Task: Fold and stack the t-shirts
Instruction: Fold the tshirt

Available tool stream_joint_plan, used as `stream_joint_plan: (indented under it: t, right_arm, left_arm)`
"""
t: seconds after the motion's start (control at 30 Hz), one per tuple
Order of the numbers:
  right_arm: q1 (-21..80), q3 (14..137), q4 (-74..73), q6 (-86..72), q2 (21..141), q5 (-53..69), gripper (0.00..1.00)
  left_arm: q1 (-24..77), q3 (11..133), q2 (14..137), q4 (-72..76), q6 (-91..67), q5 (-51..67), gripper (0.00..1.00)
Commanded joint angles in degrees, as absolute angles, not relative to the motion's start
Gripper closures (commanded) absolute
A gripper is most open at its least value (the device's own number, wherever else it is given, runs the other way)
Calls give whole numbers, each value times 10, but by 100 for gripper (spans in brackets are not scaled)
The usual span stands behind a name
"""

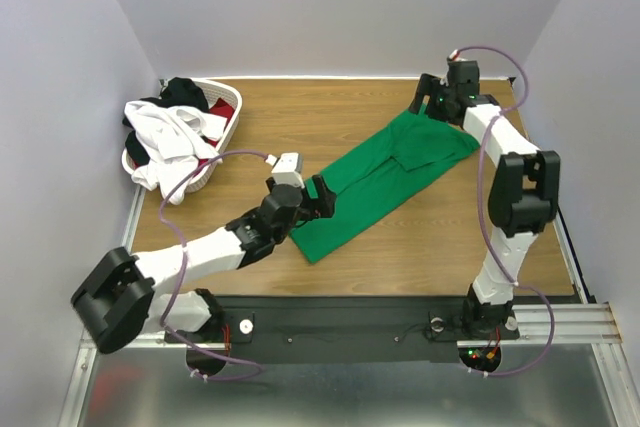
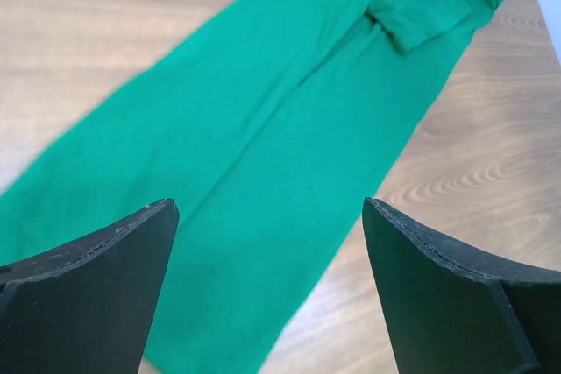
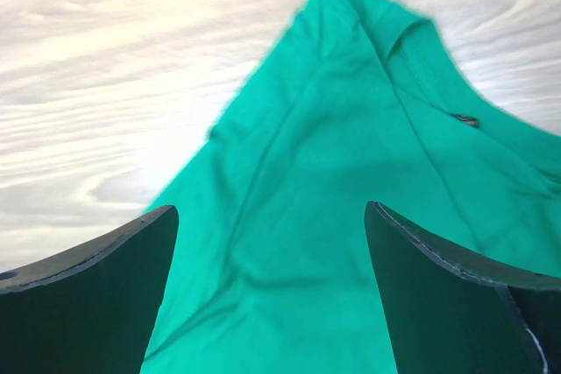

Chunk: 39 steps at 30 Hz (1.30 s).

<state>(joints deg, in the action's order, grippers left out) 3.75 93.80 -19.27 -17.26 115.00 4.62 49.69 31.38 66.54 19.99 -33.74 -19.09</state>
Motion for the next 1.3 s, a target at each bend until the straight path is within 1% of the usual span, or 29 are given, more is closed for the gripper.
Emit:
stream_joint_plan:
  t: [0.0, 0.13, 0.3, 0.43, 0.63, 0.83, 1.1, 1.27]
  right_arm:
    - [35, 882, -185, -164, 1062, 35, 7]
    - [35, 827, -185, -178, 1036, 24, 7]
    - [34, 796, -185, -189, 1052, 10, 7]
    - [34, 793, -185, -195, 1094, 7, 6]
    - [34, 814, -185, -205, 1144, 7, 7]
    - [34, 845, -185, -212, 1200, 17, 6]
    - [34, 916, -187, -213, 1259, 36, 7]
    - [34, 977, -191, -217, 1301, 66, 6]
  left_arm:
    - [488, 352, 740, 228, -272, -193, 1]
    - [486, 364, 823, 257, -268, -178, 1]
    - [486, 356, 867, 283, -276, -162, 1]
    - [487, 340, 876, 294, -287, -142, 1]
    - [488, 297, 867, 312, -325, -102, 1]
    - [515, 267, 874, 341, -364, -79, 1]
    - [560, 253, 862, 353, -438, -44, 1]
    - [586, 278, 876, 367, -447, -25, 1]
